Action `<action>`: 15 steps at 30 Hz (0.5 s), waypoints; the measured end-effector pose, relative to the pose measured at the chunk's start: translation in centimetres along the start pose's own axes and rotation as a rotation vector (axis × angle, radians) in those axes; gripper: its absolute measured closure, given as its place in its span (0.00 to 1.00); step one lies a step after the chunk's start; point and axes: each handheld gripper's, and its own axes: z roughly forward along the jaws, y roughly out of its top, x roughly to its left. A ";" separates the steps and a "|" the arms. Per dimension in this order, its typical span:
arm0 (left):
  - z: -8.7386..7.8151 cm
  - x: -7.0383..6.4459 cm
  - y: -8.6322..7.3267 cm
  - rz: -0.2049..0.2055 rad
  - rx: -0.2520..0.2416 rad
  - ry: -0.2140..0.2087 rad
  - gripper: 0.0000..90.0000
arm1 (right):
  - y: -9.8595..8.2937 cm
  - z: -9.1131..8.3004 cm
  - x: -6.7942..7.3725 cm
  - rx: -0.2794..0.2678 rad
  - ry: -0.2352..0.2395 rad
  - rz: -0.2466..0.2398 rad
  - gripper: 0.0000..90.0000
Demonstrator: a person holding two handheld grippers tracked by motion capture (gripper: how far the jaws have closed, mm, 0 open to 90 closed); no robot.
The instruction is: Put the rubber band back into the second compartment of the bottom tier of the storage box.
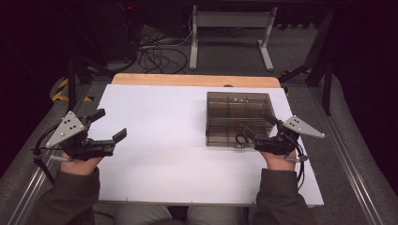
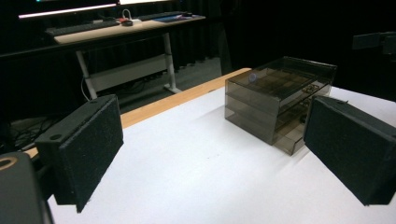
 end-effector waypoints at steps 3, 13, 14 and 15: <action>0.0 0.0 0.0 -0.002 -0.001 0.000 0.06 | 0.2 -0.6 -0.4 -0.016 -0.012 0.001 0.00; 0.0 0.0 -0.2 -0.004 0.000 -0.001 0.06 | 0.4 -1.6 -1.0 -0.041 -0.020 0.002 0.00; 0.1 0.0 -0.2 -0.004 0.001 -0.002 0.06 | 0.4 -1.6 -1.0 -0.041 -0.018 0.001 0.00; 0.1 0.0 -0.2 -0.004 0.000 -0.002 0.06 | 0.4 -1.6 -1.0 -0.041 -0.018 0.000 0.00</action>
